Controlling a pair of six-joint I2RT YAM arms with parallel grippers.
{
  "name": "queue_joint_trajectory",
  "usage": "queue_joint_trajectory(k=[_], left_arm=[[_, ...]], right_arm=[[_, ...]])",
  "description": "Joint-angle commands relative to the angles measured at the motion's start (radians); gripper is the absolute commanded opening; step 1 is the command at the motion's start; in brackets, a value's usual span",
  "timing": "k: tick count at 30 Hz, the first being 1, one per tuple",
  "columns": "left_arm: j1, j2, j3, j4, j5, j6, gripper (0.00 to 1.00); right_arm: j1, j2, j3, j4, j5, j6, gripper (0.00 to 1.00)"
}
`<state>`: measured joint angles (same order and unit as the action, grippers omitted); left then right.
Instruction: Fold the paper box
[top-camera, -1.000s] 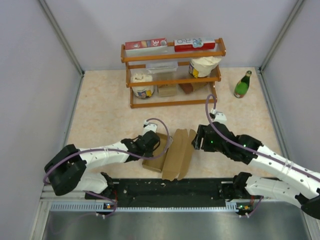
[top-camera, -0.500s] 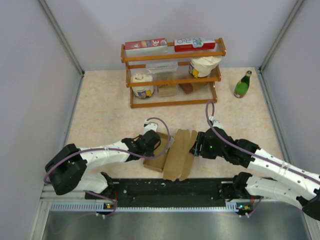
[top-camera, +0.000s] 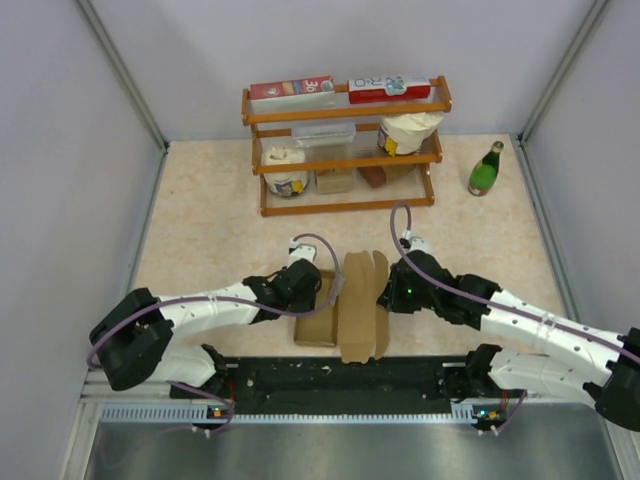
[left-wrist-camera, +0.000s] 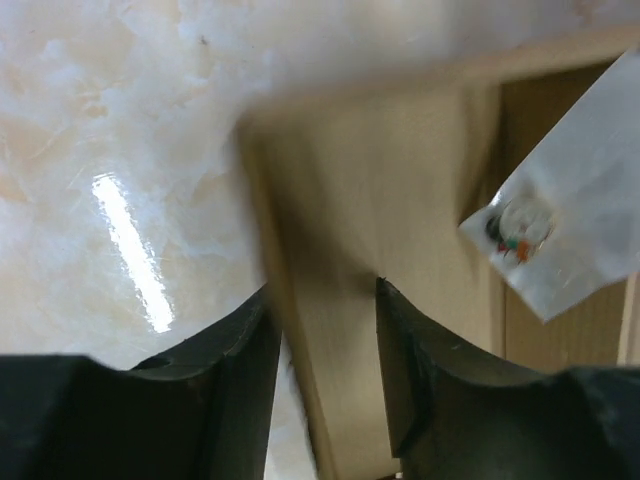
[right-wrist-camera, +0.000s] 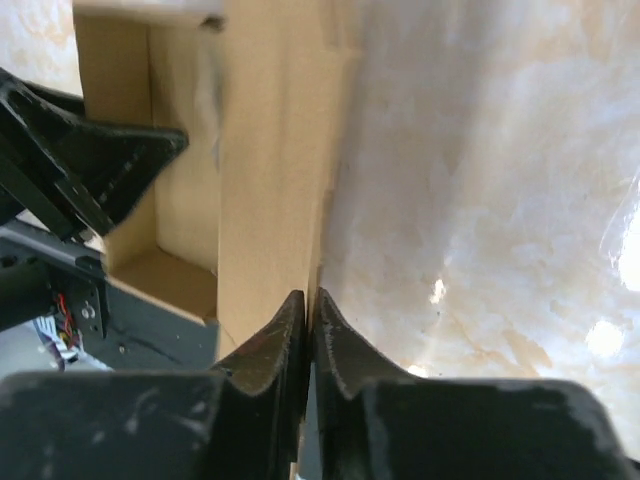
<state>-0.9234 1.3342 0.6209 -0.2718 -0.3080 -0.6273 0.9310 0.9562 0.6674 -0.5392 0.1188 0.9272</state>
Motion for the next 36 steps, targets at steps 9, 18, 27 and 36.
queue_joint_trajectory(k=[9, 18, 27, 36], left_arm=[[0.003, -0.22, 0.091, 0.008, 0.101, -0.028, 0.83], [0.003, -0.397, 0.122, -0.026, 0.113, -0.02, 0.86], [0.014, -0.538, 0.045, -0.056, 0.034, -0.035, 0.78], [0.023, -0.535, 0.003, -0.061, 0.032, -0.043, 0.73]], right_arm=[[-0.003, 0.07, 0.262, -0.114, 0.096, -0.344, 0.0], [-0.006, 0.148, 0.4, -0.234, 0.099, -0.493, 0.0], [-0.06, 0.144, 0.552, -0.314, -0.062, -0.602, 0.0], [-0.089, 0.191, 0.521, -0.347, -0.113, -0.691, 0.0]])
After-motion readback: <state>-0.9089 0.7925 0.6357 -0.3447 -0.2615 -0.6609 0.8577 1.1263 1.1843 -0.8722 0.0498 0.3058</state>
